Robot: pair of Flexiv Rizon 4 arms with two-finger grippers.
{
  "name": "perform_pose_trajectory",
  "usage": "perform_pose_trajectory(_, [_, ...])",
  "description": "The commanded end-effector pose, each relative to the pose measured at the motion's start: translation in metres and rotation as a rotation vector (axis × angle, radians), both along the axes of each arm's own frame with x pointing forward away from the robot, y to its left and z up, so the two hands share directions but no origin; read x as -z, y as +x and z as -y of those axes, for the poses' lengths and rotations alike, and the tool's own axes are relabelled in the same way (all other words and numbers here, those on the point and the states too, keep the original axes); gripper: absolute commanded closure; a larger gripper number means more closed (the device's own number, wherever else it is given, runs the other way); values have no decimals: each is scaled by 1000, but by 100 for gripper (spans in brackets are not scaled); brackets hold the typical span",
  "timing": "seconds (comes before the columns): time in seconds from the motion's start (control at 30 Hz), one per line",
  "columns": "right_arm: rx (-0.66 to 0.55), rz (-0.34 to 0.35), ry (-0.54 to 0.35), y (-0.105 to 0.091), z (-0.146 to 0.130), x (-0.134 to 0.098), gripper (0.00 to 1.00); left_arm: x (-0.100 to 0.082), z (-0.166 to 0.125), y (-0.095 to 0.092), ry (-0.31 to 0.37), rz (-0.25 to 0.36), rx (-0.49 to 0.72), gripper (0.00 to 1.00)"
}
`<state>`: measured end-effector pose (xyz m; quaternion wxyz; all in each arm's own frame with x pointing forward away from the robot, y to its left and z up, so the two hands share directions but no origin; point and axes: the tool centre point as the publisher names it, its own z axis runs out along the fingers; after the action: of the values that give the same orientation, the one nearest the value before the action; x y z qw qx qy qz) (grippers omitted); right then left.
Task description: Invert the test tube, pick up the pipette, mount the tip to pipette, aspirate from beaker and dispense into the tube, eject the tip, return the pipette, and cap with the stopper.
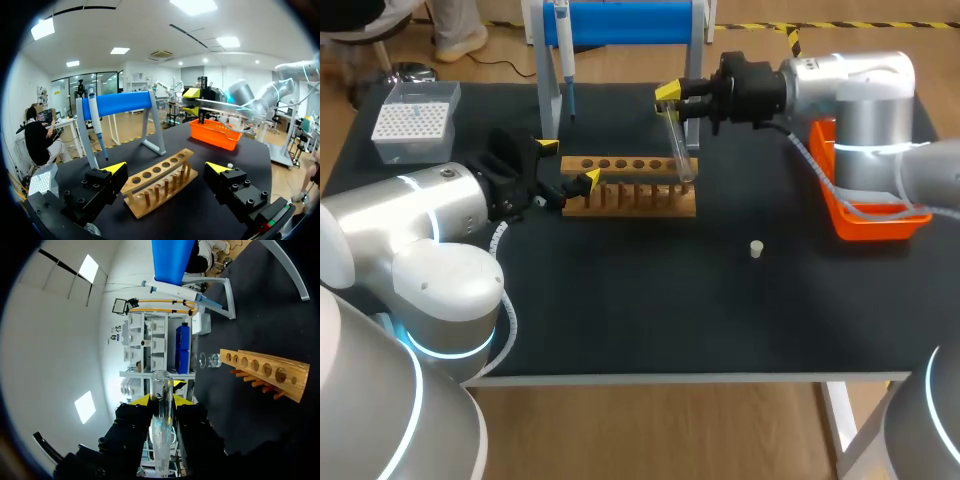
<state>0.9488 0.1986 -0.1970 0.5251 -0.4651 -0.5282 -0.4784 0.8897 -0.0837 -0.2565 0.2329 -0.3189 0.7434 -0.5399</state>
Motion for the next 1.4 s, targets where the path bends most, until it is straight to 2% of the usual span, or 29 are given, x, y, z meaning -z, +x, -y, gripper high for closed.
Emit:
perform_pose_trajectory(0.03, [1, 1, -3, -1, 1, -1, 100, 2, -1, 0, -7, 5, 4, 0])
perform_pose_trajectory(0.1, [1, 1, -3, -1, 1, -1, 100, -5, -1, 1, 51, 78, 39, 0])
perform_pose_trajectory(0.17, [1, 1, -3, -1, 1, -1, 100, -10, 0, 1, 59, 160, 87, 0])
perform_pose_trajectory(0.2, [1, 1, -3, -1, 1, -1, 100, -14, 2, 1, 79, 229, 127, 0])
perform_pose_trajectory(0.3, [1, 1, -3, -1, 1, -1, 100, -19, 4, 0, 106, 329, 204, 0])
perform_pose_trajectory(0.33, [1, 1, -3, -1, 1, -1, 100, -21, 4, -1, 102, 391, 242, 0])
perform_pose_trajectory(0.37, [1, 1, -3, -1, 1, -1, 100, -22, 5, -1, 107, 413, 260, 0])
perform_pose_trajectory(0.4, [1, 1, -3, -1, 1, -1, 100, -24, 5, -2, 122, 463, 285, 0])
perform_pose_trajectory(0.5, [1, 1, -3, -1, 1, -1, 100, -29, 7, -5, 100, 573, 353, 0])
perform_pose_trajectory(0.57, [1, 1, -3, -1, 1, -1, 100, -33, 7, -8, 58, 662, 417, 0])
perform_pose_trajectory(0.63, [1, 1, -3, -1, 1, -1, 100, -34, 5, -9, 38, 711, 478, 0])
perform_pose_trajectory(0.8, [1, 1, -3, -1, 1, -1, 100, -36, 2, -10, 19, 765, 613, 0])
perform_pose_trajectory(0.87, [1, 1, -3, -1, 1, -1, 100, -39, 3, -11, 41, 778, 662, 0])
perform_pose_trajectory(0.9, [1, 1, -3, -1, 1, -1, 100, -41, 3, -10, 63, 759, 644, 0])
perform_pose_trajectory(0.97, [1, 1, -3, -1, 1, -1, 100, -42, 0, -5, 45, 660, 595, 0])
perform_pose_trajectory(1.37, [1, 1, -3, -1, 1, -1, 100, -42, 0, -5, 45, 660, 595, 0])
perform_pose_trajectory(1.4, [1, 1, -3, -1, 1, -1, 100, -46, 3, -5, 67, 729, 605, 0])
